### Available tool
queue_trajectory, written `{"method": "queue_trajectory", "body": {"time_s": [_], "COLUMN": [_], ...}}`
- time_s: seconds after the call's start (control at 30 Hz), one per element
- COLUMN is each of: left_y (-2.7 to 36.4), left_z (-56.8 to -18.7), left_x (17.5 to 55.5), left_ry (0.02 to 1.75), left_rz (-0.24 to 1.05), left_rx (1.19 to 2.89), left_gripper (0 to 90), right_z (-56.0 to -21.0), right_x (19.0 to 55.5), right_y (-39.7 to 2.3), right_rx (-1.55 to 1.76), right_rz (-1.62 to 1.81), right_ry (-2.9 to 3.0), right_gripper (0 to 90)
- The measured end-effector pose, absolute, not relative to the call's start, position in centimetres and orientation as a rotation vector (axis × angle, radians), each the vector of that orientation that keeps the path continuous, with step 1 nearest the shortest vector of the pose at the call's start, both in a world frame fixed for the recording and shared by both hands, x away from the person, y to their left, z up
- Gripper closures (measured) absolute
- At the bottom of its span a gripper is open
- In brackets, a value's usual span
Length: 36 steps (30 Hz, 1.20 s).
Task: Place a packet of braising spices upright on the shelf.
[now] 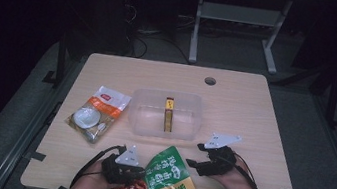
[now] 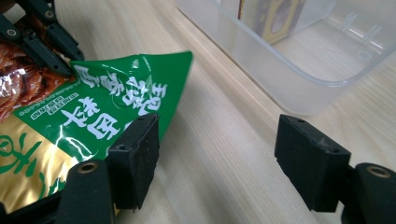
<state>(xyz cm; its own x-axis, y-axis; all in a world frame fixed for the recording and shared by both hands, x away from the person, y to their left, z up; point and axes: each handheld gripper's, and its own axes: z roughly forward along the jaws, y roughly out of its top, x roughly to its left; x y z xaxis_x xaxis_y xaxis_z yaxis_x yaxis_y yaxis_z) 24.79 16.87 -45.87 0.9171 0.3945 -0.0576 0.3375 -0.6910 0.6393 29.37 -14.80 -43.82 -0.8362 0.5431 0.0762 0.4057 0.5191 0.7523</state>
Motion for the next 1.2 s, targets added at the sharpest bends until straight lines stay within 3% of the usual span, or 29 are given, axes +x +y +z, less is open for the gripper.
{"method": "queue_trajectory", "body": {"time_s": [0.43, 1.2], "left_y": [17.8, 22.0], "left_z": [-44.9, -40.7], "left_x": [25.7, 26.5], "left_ry": [0.532, 0.612], "left_rz": [0.001, 0.115], "left_rx": [2.309, 2.047], "left_gripper": [89.3, 90.0], "right_z": [-43.6, -43.5], "right_x": [29.5, 29.6], "right_y": [-15.3, -15.8], "right_rx": [0.856, 0.872], "right_rz": [1.234, 1.259], "right_ry": [2.549, 2.522], "right_gripper": [29.5, 29.2]}}
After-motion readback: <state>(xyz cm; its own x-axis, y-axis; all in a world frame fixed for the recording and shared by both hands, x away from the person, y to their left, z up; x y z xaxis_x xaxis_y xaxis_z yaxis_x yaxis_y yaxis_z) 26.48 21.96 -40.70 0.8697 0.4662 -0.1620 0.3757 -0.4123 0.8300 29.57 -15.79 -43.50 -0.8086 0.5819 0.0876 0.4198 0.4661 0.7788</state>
